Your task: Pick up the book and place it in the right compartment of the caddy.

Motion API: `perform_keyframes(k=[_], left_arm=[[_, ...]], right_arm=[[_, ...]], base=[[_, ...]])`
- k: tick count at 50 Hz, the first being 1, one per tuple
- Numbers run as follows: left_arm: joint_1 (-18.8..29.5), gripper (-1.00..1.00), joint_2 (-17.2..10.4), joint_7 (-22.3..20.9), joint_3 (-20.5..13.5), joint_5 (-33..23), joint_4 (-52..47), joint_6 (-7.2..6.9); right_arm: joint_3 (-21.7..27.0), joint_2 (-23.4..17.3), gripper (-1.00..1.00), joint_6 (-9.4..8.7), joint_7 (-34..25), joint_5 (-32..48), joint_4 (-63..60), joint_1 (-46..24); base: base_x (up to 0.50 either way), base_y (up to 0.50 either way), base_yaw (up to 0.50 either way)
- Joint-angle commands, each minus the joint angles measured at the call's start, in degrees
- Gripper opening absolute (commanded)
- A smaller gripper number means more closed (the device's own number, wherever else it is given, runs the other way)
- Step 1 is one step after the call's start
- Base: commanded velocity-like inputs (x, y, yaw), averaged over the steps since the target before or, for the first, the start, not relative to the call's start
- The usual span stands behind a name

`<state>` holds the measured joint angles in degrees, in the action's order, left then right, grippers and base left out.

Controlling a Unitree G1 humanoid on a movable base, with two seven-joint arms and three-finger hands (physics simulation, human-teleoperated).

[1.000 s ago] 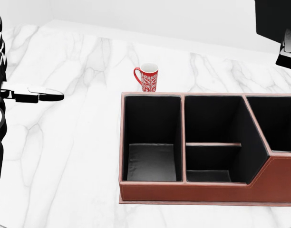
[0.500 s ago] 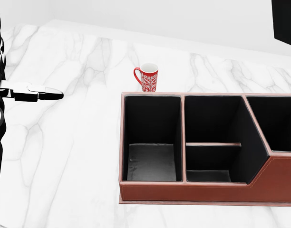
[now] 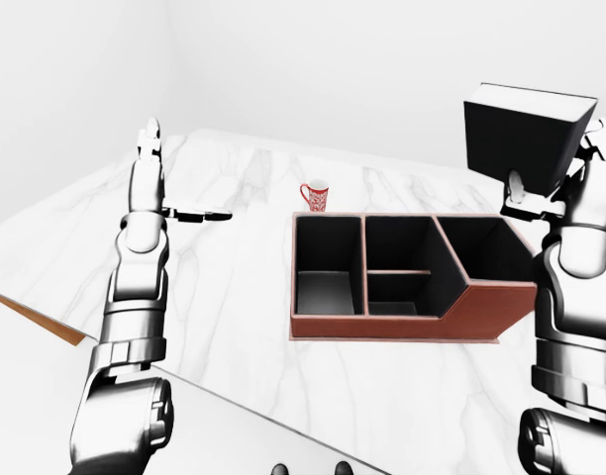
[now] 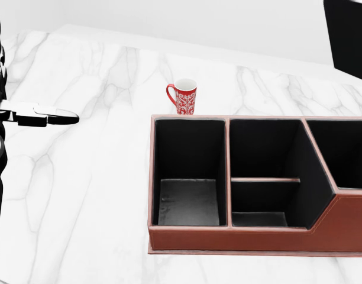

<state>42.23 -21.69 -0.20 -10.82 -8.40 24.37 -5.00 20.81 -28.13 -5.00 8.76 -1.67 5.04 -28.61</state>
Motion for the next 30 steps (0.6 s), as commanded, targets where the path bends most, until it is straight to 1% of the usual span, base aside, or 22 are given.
perform_keyframes(k=[1, 17, 26, 29, 30], left_arm=[[-0.3, 1.0, 0.0, -0.2, 0.0, -0.2, -0.8, 0.0], [0.2, 1.0, -0.2, -0.1, 0.0, -0.5, 0.0, 0.0], [0.0, 1.0, -0.1, -0.2, 0.0, -0.6, -0.6, 0.0], [0.3, 1.0, -0.2, 0.0, 0.0, -0.6, 0.4, 0.0], [0.3, 1.0, -0.1, 0.0, 0.0, -0.6, -0.1, 0.0]], right_arm=[[0.9, 1.7, -1.0, 0.0, 0.6, 0.8, -3.8, 2.8], [2.9, 2.1, -1.0, 0.0, -1.5, 1.7, -7.4, 6.7], [3.9, 2.9, -1.0, 0.0, -2.2, 1.9, -7.0, 9.5], [4.3, 3.3, -1.0, 0.0, -2.8, 1.6, -7.5, 10.2], [4.9, 3.8, -1.0, 0.0, -2.9, 0.3, -7.7, 10.1]], base=[[0.0, 0.0, 0.0], [0.0, 0.0, 0.0], [0.0, 0.0, 0.0], [0.0, 0.0, 0.0], [0.0, 0.0, 0.0]])
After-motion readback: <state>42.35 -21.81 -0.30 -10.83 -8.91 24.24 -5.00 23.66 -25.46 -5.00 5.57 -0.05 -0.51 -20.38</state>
